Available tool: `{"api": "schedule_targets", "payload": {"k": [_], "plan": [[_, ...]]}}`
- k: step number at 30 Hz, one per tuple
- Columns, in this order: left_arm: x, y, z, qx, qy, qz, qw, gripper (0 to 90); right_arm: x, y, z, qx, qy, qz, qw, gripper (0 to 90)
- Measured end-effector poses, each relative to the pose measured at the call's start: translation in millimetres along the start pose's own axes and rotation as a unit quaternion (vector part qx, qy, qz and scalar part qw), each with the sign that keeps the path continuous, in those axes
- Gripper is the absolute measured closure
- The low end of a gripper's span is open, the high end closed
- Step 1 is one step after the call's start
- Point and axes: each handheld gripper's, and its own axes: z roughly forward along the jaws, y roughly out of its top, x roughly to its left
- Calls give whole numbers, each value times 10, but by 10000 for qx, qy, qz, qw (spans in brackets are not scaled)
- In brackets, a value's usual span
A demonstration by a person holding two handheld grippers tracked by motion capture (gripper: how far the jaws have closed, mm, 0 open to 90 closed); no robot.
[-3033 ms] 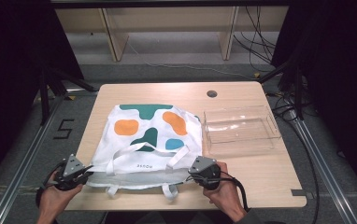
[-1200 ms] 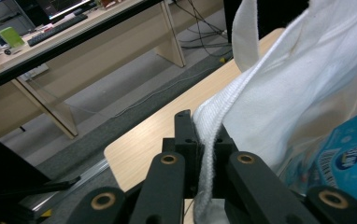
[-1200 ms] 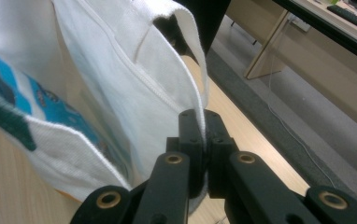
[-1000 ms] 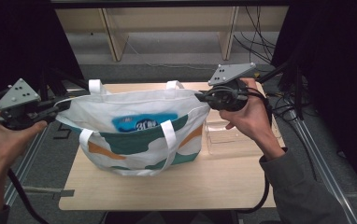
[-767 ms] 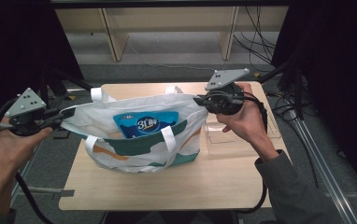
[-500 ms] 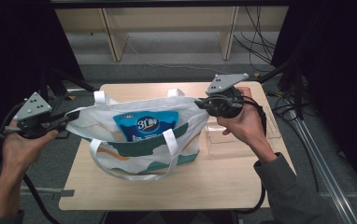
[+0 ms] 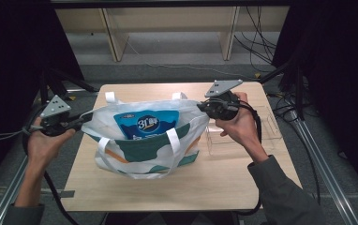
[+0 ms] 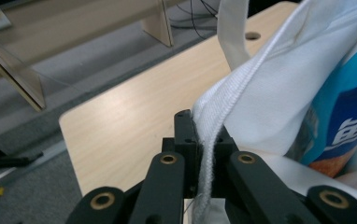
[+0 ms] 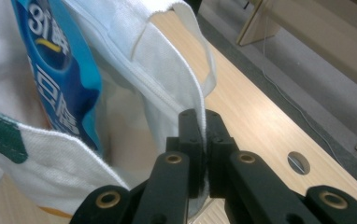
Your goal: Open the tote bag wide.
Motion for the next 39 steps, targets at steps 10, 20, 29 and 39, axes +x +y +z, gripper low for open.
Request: {"api": "schedule_targets", "payload": {"k": [10,20,29,39], "plan": [[29,-403,290,180,-328,-158,9992,862,95,-225,212,71,60,106,9999,883],[-3,-509,382,433,-345,-2,9985,860,182,-509,376,-130,27,361,9993,883],[2,-676,498,620,-409,13,9972,859,247,-649,550,138,93,388,9991,881],[-51,-895,694,858,-484,-152,9950,854,422,-801,696,653,-15,197,9977,880]]}}
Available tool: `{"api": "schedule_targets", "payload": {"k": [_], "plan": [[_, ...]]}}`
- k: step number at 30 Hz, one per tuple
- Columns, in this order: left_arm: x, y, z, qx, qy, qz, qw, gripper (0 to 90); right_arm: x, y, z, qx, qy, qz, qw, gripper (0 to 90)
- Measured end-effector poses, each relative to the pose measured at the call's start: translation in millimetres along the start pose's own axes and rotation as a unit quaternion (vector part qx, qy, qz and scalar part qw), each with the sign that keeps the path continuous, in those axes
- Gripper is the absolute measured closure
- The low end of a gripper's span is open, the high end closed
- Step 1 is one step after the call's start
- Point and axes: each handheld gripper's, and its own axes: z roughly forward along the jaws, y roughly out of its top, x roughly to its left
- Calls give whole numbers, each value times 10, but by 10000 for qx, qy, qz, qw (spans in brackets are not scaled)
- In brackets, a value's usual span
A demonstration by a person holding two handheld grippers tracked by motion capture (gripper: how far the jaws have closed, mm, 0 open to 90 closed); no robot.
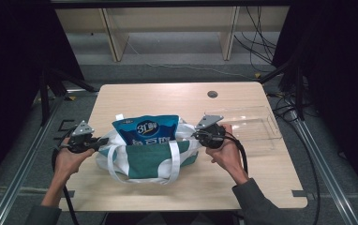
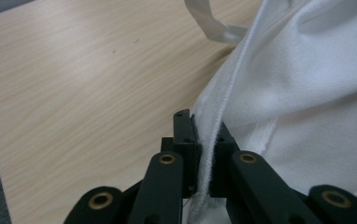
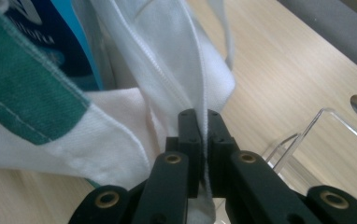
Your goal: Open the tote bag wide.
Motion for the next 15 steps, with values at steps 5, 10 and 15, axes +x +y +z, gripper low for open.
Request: {"api": "schedule_targets", "payload": {"k": [5,10,15], "plan": [[-25,-54,81,106,20,18,9999,854,70,-67,87,223,-51,-41,9997,880],[-22,-133,191,488,-62,188,9986,855,100,-103,156,429,-144,-325,9984,880],[-67,-221,332,725,-104,189,9971,856,189,-132,207,644,-103,-239,9976,880]]}}
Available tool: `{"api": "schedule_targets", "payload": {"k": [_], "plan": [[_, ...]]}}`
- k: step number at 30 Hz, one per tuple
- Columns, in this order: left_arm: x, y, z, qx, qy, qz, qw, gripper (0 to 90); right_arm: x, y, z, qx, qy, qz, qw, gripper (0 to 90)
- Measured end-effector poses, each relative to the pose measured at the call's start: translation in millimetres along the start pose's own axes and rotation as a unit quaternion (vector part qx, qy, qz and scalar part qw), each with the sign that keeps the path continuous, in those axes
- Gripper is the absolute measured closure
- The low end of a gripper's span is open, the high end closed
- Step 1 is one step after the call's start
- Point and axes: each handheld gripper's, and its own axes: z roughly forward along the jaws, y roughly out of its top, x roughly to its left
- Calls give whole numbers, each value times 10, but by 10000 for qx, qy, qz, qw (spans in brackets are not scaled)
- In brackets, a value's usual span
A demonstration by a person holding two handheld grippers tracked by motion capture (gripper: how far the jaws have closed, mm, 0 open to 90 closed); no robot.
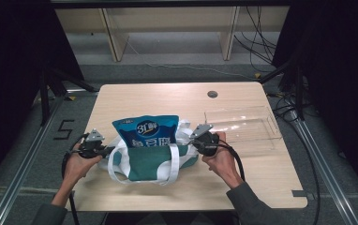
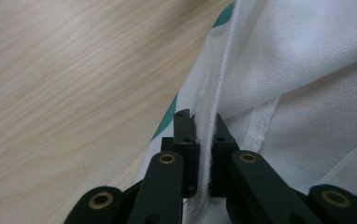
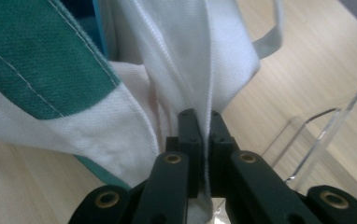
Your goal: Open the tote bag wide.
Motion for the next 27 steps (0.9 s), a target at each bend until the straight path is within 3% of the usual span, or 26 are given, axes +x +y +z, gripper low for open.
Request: {"api": "schedule_targets", "payload": {"k": [3,4,6,7,10,12,13,15,16,18,20,22,24,25,27], "plan": [[1,-19,5,-50,-18,-148,9999,856,1,-56,105,88,-2,48,10000,880],[-1,-15,5,-37,7,-54,10000,856,-1,-86,145,128,93,116,9998,880],[-23,-4,0,-6,35,-57,10000,855,9,-123,162,197,124,136,9996,880],[-13,2,-4,-13,58,63,10000,854,12,-121,153,178,126,132,9997,880],[-18,3,-28,-77,94,63,9999,835,15,-130,161,161,104,154,9997,879],[1,3,-82,-196,115,-96,9997,781,5,-136,159,138,106,177,9997,875],[12,4,-114,-307,88,-300,9990,727,-9,-139,156,87,139,188,9997,868],[26,24,-165,-771,124,-604,9951,609,-21,-143,137,28,133,301,9995,846],[46,53,-233,-757,99,-585,9954,572,-31,-143,125,12,163,363,9992,831],[34,108,-340,-968,107,-698,9928,505,-81,-144,96,-110,22,275,9996,791],[9,160,-464,-1128,77,-704,9911,480,-101,-135,31,-257,-63,484,9985,728],[-18,200,-593,-1244,132,-588,9904,478,-137,-113,-56,-472,20,699,9964,687],[-42,231,-714,-1364,116,-537,9891,483,-171,-93,-155,-739,41,758,9944,662],[-60,241,-768,-1422,65,-537,9884,495,-190,-75,-209,-918,36,748,9930,651],[-120,261,-843,-1541,-70,-334,9875,540,-187,-30,-337,-1214,83,789,9894,646]]}}
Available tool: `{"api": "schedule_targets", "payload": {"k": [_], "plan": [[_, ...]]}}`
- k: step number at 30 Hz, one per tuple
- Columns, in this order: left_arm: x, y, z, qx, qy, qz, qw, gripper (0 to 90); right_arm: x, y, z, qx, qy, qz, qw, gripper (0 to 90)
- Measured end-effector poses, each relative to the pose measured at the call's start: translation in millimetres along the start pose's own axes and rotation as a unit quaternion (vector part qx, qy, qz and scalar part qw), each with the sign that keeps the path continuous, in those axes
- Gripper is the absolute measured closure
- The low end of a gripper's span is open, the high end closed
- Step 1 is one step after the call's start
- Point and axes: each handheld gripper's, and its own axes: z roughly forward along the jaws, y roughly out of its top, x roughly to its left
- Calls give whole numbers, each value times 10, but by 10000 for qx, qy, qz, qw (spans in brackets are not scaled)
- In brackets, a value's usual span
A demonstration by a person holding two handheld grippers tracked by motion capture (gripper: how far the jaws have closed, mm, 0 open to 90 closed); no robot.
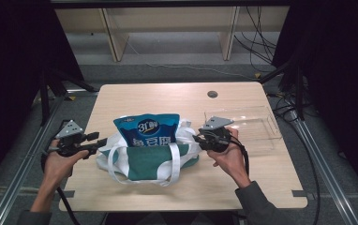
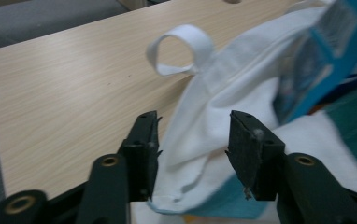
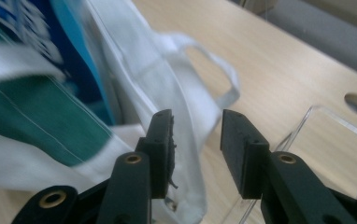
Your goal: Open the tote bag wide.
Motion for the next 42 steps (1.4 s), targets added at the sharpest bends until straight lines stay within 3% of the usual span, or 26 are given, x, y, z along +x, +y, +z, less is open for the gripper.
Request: {"api": "schedule_targets", "payload": {"k": [1,2,4,6,8,13,15,18,20,22,24,25,26,30,33,37,39,41,42], "plan": [[-61,5,-21,12,-90,-45,9999,563,21,39,-47,-116,19,-3,9999,646],[-128,4,-21,27,-202,-136,9997,582,42,79,-93,-155,151,-10,9998,644],[-225,10,5,56,-441,-112,9989,596,104,140,-130,-246,505,-52,9984,644],[-292,16,58,36,-671,-83,9977,610,192,168,-118,-151,788,-168,9966,644],[-327,11,97,106,-758,-42,9971,609,265,173,-72,-43,945,-304,9951,631],[-364,-39,199,107,-1182,-192,9927,580,322,161,58,98,1149,-374,9926,601],[-378,-72,279,167,-1220,-58,9924,572,321,146,113,236,1285,-500,9902,589],[-392,-142,407,280,-1311,-41,9910,599,336,102,166,453,1273,-551,9893,687],[-432,-205,481,510,-1291,35,9903,652,326,61,217,591,1390,-616,9866,820],[-445,-246,505,529,-1270,51,9905,700,325,16,262,712,1462,-643,9846,900],[-446,-273,503,634,-1236,85,9903,759,359,-44,332,846,1525,-621,9827,900],[-441,-292,512,634,-1163,247,9909,802,380,-70,377,962,1577,-707,9802,900],[-432,-315,526,719,-1144,282,9904,847,402,-101,415,1107,1625,-714,9779,900],[-474,-437,617,946,-1131,204,9889,860,450,-235,584,1379,1537,-613,9765,900],[-524,-548,715,1422,-1036,497,9831,865,466,-307,661,1565,1530,-630,9737,900],[-510,-617,774,1405,-1051,283,9841,868,508,-349,713,1644,1458,-630,9735,900],[-529,-591,760,1442,-995,397,9837,867,512,-343,696,1655,1446,-610,9736,900],[-543,-546,730,1484,-959,516,9829,860,508,-312,638,1727,1552,-454,9716,900],[-544,-525,704,1443,-942,529,9836,847,467,-282,615,1510,1503,-690,9746,900]]}}
